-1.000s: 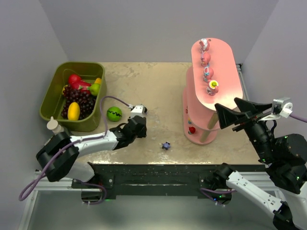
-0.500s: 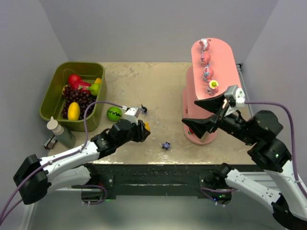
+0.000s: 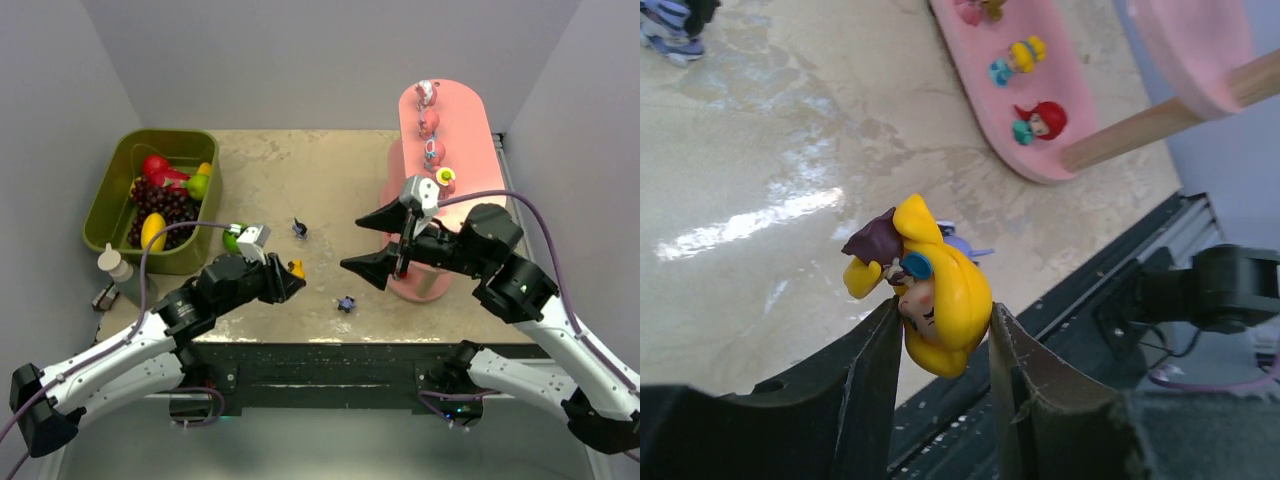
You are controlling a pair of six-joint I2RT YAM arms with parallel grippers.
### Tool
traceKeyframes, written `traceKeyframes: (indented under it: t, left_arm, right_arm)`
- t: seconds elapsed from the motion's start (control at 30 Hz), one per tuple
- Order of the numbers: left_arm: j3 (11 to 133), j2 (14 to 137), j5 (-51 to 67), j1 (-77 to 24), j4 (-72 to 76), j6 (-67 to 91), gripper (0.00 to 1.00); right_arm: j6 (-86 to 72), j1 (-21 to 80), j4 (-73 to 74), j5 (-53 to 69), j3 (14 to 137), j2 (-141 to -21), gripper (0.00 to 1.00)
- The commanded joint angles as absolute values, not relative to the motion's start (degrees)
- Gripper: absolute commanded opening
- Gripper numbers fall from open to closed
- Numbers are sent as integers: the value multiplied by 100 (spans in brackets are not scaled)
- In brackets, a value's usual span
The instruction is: Place and organize the plastic toys onto the shelf
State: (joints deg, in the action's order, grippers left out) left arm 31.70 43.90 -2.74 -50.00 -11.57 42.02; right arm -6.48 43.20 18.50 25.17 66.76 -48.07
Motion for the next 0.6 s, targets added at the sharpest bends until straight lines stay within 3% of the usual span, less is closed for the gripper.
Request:
traceKeyframes:
  t: [0.0,0.13,0.3,0.57]
  left_arm:
    - [3630,4096,307,-4844,-1231,5026,0]
    - [3726,3982,807,-4475,-1239,5597,0]
    - [3621,3937,1958,-3912,-670,6169,0]
    - [2928,3754,3145,-3876,825,7417,0]
  right_arm:
    - [8,5242,1555,2112,6697,-5053,90]
    - [684,6485,1609,792,6715,-5589,91]
    - [1255,6794,678,931,6162,-5564,92]
    - [1599,7049,194,520,5871,-5686,92]
